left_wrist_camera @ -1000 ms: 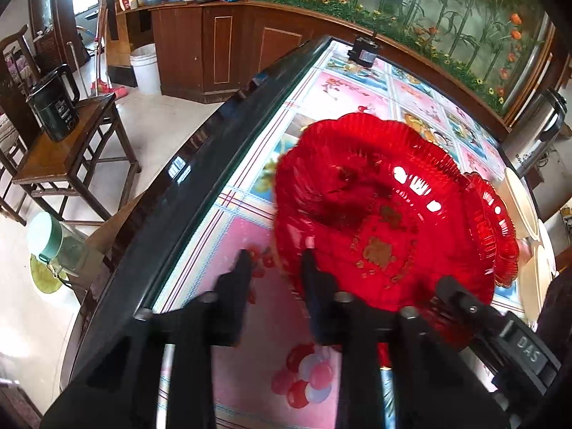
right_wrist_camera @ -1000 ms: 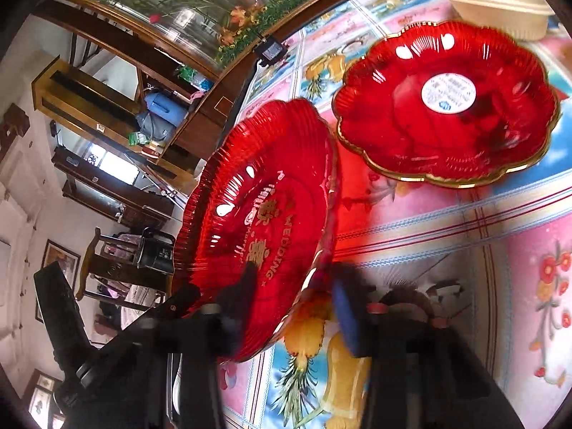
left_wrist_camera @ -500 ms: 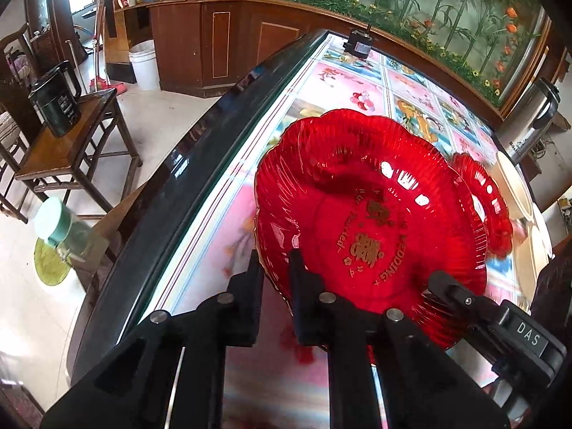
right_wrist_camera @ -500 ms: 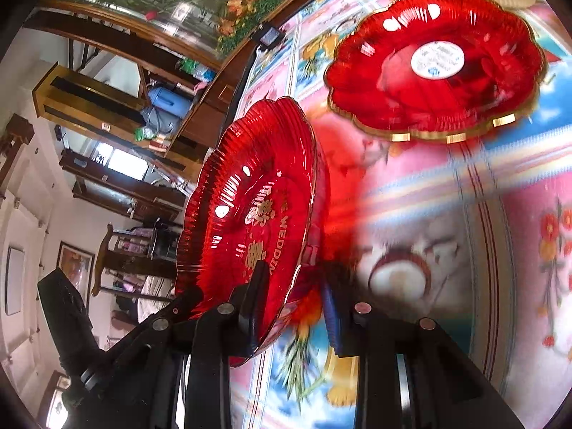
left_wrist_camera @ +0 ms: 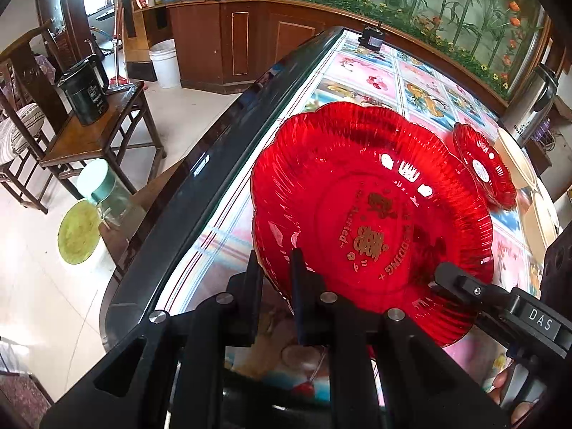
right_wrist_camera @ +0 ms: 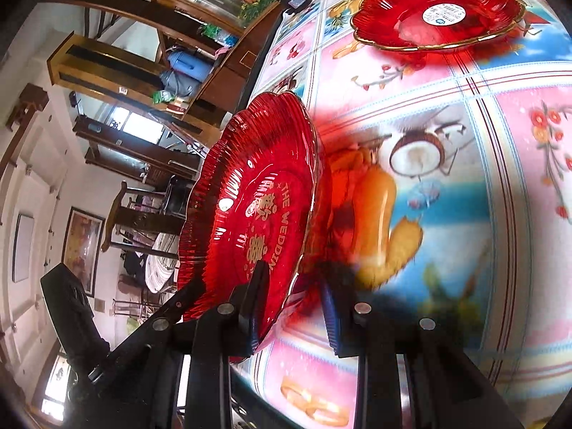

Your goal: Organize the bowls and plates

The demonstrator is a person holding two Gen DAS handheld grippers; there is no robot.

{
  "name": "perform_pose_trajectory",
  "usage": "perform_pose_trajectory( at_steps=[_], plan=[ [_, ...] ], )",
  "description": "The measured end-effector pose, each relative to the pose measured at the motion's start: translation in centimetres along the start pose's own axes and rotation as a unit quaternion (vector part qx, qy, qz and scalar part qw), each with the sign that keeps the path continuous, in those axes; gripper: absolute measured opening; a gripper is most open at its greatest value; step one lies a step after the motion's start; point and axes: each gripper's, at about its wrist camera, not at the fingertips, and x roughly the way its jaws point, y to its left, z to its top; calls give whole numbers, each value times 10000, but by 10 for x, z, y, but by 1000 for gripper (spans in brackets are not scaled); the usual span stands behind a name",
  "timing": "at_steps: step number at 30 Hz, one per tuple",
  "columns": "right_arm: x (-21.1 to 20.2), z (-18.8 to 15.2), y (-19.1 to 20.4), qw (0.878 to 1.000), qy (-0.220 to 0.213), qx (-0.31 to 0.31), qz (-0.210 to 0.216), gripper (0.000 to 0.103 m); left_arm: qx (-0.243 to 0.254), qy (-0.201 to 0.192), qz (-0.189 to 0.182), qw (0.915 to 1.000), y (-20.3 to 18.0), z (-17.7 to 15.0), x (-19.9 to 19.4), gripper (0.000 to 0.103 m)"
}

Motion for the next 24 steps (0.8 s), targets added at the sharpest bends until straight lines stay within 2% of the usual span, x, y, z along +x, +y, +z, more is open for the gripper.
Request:
perform_pose_trajectory(
  at_steps=[3,5,6,7,8,10,12,15,17,18,20,22,24],
  plan=[
    [-2,-5,0,10000,3,-35,10,29,-4,20,8,10000,0,-1,0,13],
    [-5,-7,-2,10000,11,-21,85,32,-12,-1,33,10000,-1,0,-1,14],
    [-4,-7,-2,9999,34,-39,99,32,-32,-14,27,10000,-1,0,-2,15],
    [-6,-8,-3,9999,46,-58,122,34,-48,-37,47,10000,-1,-1,-3,20],
    [-8,-8,-4,9999,39,-67,131,42,-62,-52,134,9999,-1,-1,-4,24],
    [-15,-6,-3,9998,-12,-134,143,57,-117,-102,312,9994,2,-3,-10,37],
    [-27,-2,-2,9995,-170,-252,99,60,-210,-274,368,9987,6,-6,-22,43],
    [-56,5,-10,9983,-467,-322,98,62,-364,-549,401,9970,10,-8,-45,44],
    [-75,13,-24,9976,-651,-180,138,64,-262,-887,358,9951,2,-8,-68,47],
    [-88,17,-34,9968,-793,-71,118,64,-162,-1021,347,9940,-5,-7,-77,53],
    [-109,26,-51,9948,-1011,116,92,64,38,-1235,47,9923,-24,-2,-95,64],
    [-129,35,-68,9916,-1252,306,72,64,229,-1260,-418,9909,-47,4,-105,76],
    [-145,42,-80,9880,-1475,459,31,65,413,-1202,-680,9896,-75,15,-104,76]
  ],
)
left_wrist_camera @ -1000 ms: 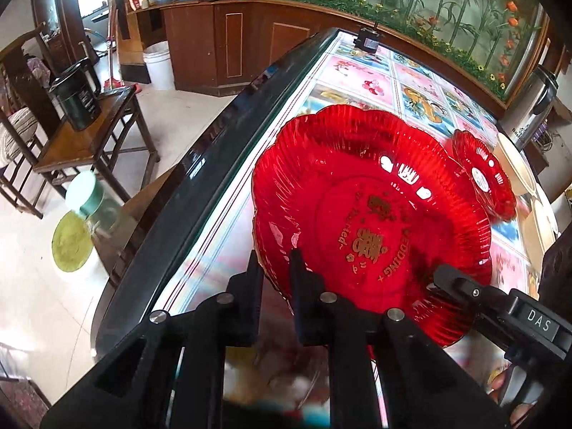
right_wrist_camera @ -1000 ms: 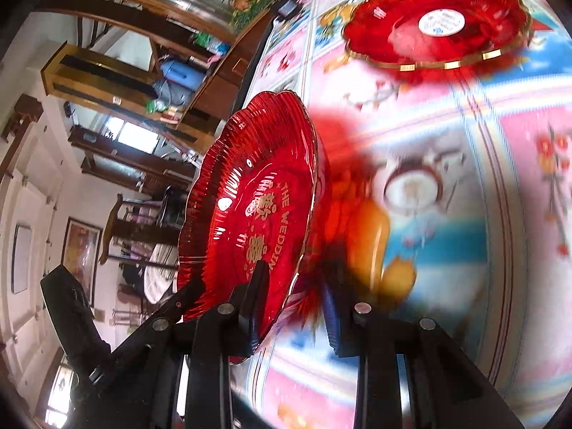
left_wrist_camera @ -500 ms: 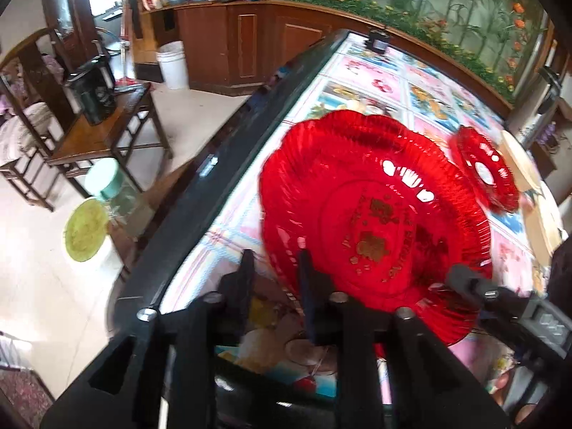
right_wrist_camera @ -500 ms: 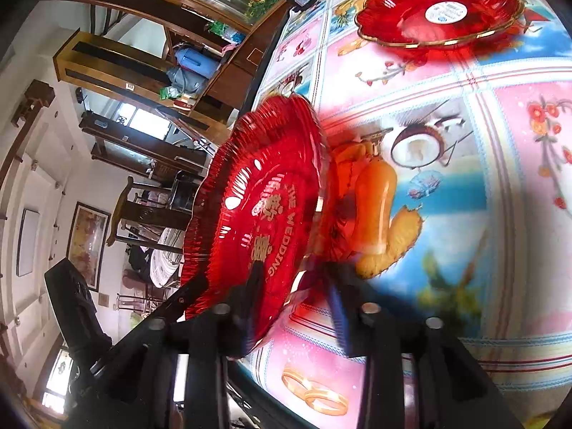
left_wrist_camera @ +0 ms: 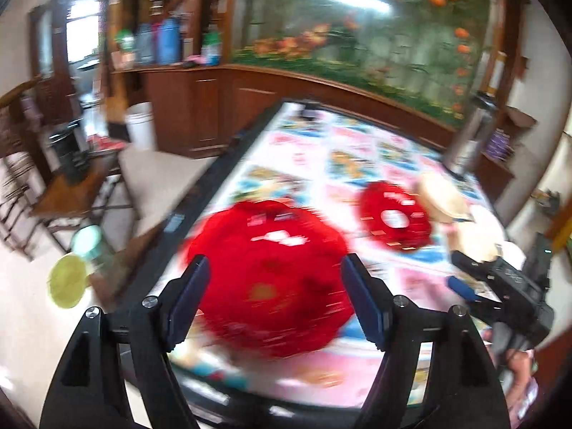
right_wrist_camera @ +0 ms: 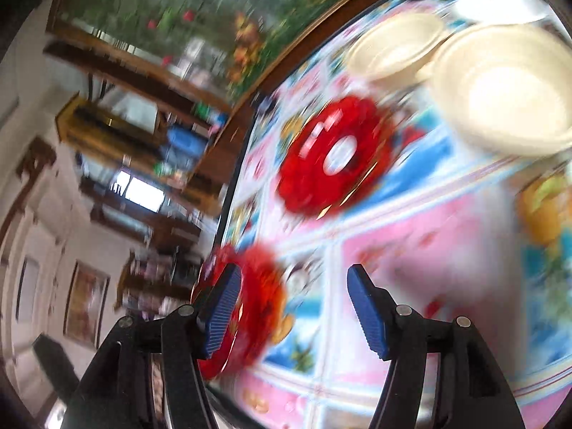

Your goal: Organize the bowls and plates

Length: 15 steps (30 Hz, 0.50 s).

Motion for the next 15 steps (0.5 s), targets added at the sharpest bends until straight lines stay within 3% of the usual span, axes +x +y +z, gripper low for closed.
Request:
perform_pose_trajectory(
  at_steps=[5,10,15],
  plan=[
    [-10,30,-10,9995,-199,224,84,65,123,415,-394,9983,-50,36,43,75],
    [4,57,-13,9990,-270,345,86,64,10,772,-241,9967,-80,68,92,75],
    [30,75,-34,9974,-211,682,12,64,-243,1313,-84,9910,-93,74,149,75]
  ],
)
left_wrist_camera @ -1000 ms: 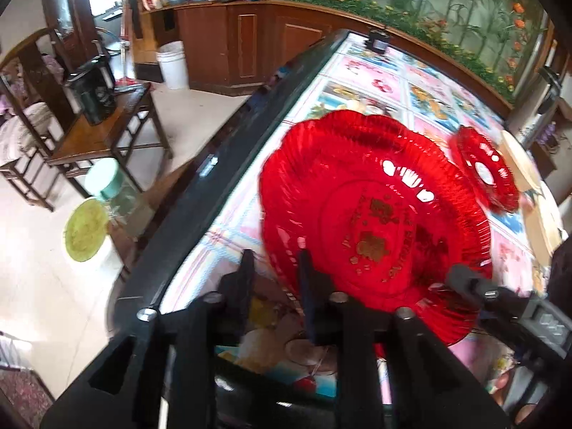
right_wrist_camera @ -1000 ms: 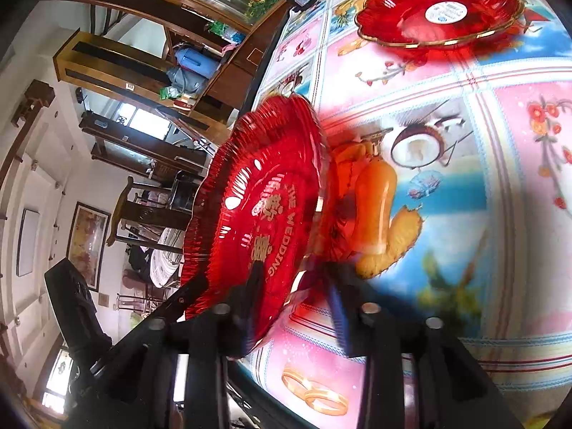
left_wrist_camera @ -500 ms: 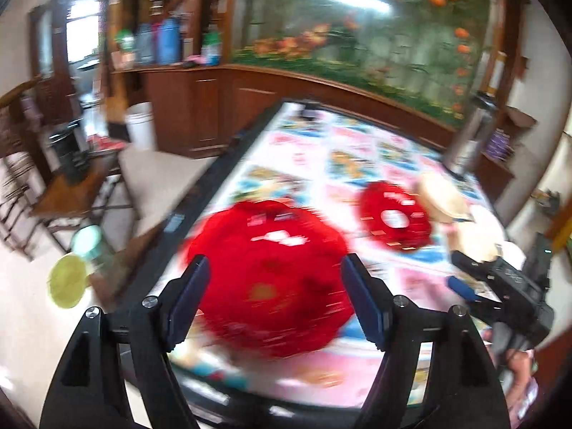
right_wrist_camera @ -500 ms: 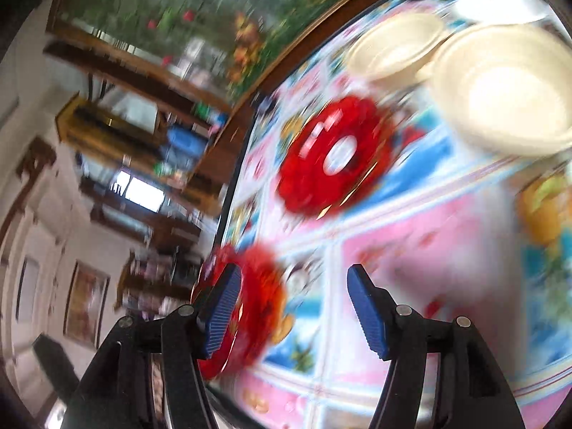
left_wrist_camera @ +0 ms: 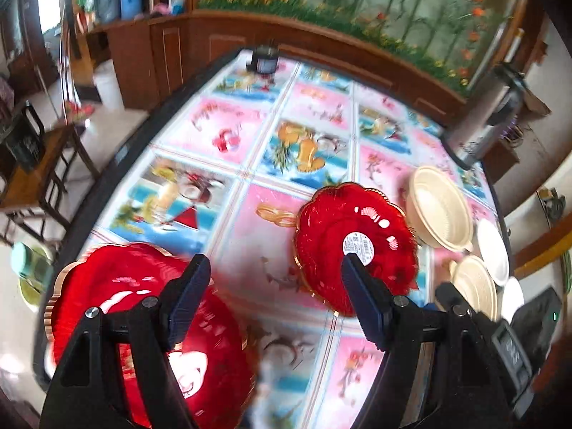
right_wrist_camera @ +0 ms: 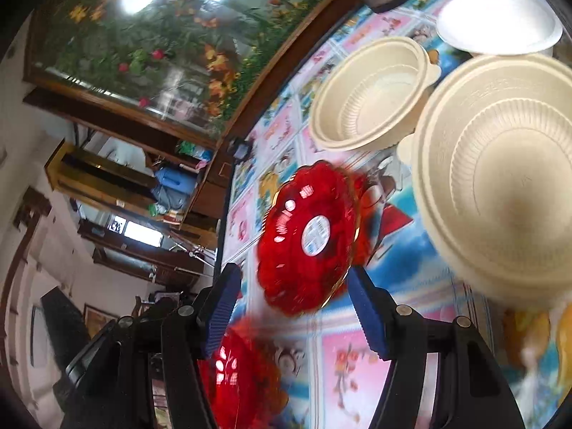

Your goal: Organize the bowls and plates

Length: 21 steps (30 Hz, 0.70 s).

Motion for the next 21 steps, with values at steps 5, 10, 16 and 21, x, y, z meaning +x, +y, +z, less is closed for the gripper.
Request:
perform_pose_trajectory(
  at_steps=[5,10,16,21],
  plan=[
    [10,9,-4,9999,-47,-81,-99,64,-207,433,-62,9988,-12,5,43,75],
    [19,14,-5,9999,36,-106,-107,64,-339,649,-158,9972,-14,9,61,75],
    [30,17,-7,9998,208,20,-15,64,-416,909,-230,9947,-17,8,80,75],
    [37,21,-13,9993,251,255,-59,64,-508,1071,-330,9924,-19,4,94,75]
  ],
)
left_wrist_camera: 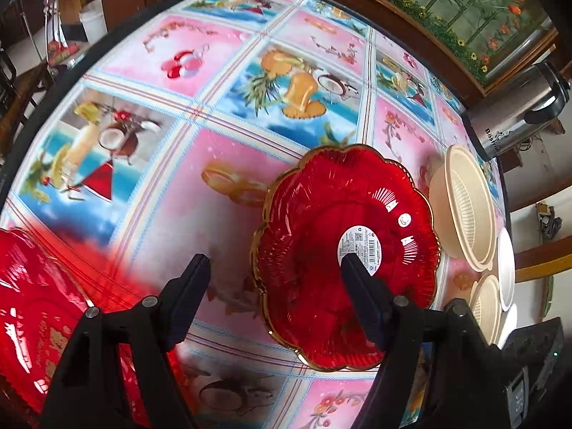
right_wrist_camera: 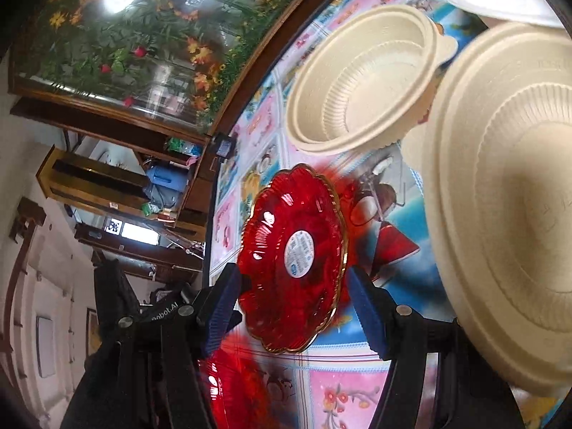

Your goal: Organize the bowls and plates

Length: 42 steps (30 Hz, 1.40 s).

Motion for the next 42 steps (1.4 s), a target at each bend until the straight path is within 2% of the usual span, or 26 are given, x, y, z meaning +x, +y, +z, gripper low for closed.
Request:
perform_pose_trajectory(
  at_steps=[5,8,10,12,15,17,19,20,33,42],
  plan=[
    [10,3,-11,9995,135,259,-105,64,-12,-18,-20,10000,0,1,2,74],
    [11,3,-12,9995,96,264,-144,64,55,72,-103,9999,-3,0,6,61],
    [10,4,-11,9995,30,243,-180,63,145,135,-177,9996,-5,-2,7,45],
    [11,4,-11,9996,24,218,-195,60,213,126,-142,9996,-7,-3,8,42],
    [14,3,-14,9995,72,233,-216,44,216,63,-60,9997,-4,-3,9,27],
    [18,2,-19,9991,143,314,-235,22,204,23,-18,9998,-1,-3,9,20],
    [19,1,-23,9989,145,355,-283,11,215,3,14,9998,0,-3,9,15],
    [19,1,-25,9988,143,346,-303,9,231,-12,48,9997,0,-4,9,14],
    [-3,-14,-10,9993,-283,-134,-182,9,438,-389,-1,9983,-3,-13,-26,14],
    [-36,-56,27,9964,-548,-649,-46,9,584,-900,-87,9942,20,-43,-88,14]
  ],
)
